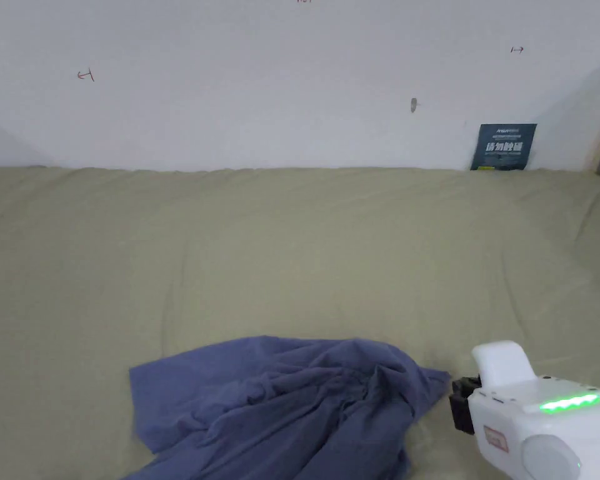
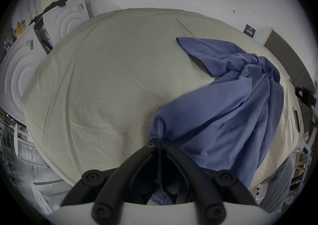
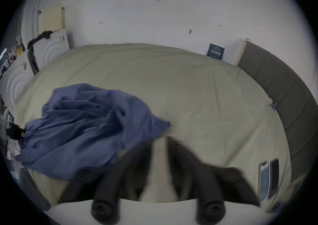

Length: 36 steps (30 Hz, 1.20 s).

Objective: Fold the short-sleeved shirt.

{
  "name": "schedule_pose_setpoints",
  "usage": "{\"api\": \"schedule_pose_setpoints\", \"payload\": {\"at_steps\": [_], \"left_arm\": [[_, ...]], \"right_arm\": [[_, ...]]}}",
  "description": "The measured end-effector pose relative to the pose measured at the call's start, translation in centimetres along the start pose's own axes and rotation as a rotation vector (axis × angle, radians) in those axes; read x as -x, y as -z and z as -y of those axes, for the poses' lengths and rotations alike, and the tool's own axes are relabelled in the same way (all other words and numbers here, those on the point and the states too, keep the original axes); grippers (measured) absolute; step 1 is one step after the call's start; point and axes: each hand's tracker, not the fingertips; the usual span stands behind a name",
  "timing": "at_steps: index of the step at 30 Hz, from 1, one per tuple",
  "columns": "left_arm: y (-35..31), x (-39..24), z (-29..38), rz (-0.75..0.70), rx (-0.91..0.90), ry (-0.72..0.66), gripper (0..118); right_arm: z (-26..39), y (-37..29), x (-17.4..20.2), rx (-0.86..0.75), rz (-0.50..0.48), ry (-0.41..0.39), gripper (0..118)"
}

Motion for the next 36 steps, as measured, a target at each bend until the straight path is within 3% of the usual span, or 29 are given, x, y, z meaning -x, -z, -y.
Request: {"api": "schedule_pose_setpoints", "payload": {"at_steps": [1, 2, 4, 5, 7, 10, 12, 14, 15, 16, 19, 21, 24, 32, 36], "left_arm": [[0.1, 0.1, 0.0, 0.004, 0.004, -0.003, 0], [0.0, -0.3, 0.2, 0.005, 0.005, -0.002, 0], [0.1, -0.4, 0.2, 0.003, 0.008, 0.008, 0], [0.2, -0.3, 0.2, 0.004, 0.010, 0.012, 0], [0.6, 0.0, 0.2, -0.002, 0.015, 0.007, 0], [0.3, -1.5, 0.2, -0.010, 0.020, 0.013, 0], [0.1, -2.1, 0.2, -0.019, 0.021, 0.031, 0], [0.1, -1.9, 0.2, -0.024, 0.023, 0.039, 0], [0.0, -1.8, 0.2, -0.027, 0.024, 0.038, 0], [-0.2, -1.9, 0.2, -0.030, 0.026, 0.038, 0], [-0.2, -0.9, -0.4, -0.027, 0.033, 0.041, 0], [-1.0, -0.6, -0.8, -0.022, 0.031, 0.039, 0], [-3.9, -0.7, -2.5, -0.047, -0.025, 0.037, 0], [-12.1, -0.2, -10.5, -0.119, -0.249, 0.062, 0], [-17.5, -0.7, -14.3, -0.098, -0.362, 0.024, 0]], "right_arm": [[-1.0, 1.6, -0.5, 0.016, -0.010, -0.010, 104], [-1.7, 3.4, -0.9, 0.059, -0.030, -0.037, 118], [-2.5, 7.3, -2.0, 0.110, 0.014, -0.055, 118], [-2.8, 8.6, -2.0, 0.148, -0.016, -0.085, 118], [-3.2, 10.7, -0.9, 0.212, 0.036, -0.132, 118], [-2.9, 12.9, 0.1, 0.273, 0.016, -0.181, 117], [-3.0, 12.2, -0.3, 0.265, -0.023, -0.141, 109], [-3.4, 10.7, 0.0, 0.258, -0.127, -0.112, 78], [-3.6, 9.8, -0.2, 0.212, -0.107, -0.152, 35], [-3.7, 9.2, -0.1, 0.205, -0.126, -0.146, 6], [-4.1, 6.7, -0.8, 0.223, -0.143, -0.096, 6], [-4.5, 4.0, -1.5, 0.144, -0.124, -0.099, 6], [-6.0, -1.5, -3.9, 0.073, -0.132, -0.037, 6], [-10.0, -13.4, -10.5, -0.116, -0.060, 0.011, 6], [-11.3, -18.3, -14.2, -0.218, 0.027, 0.055, 6]]}}
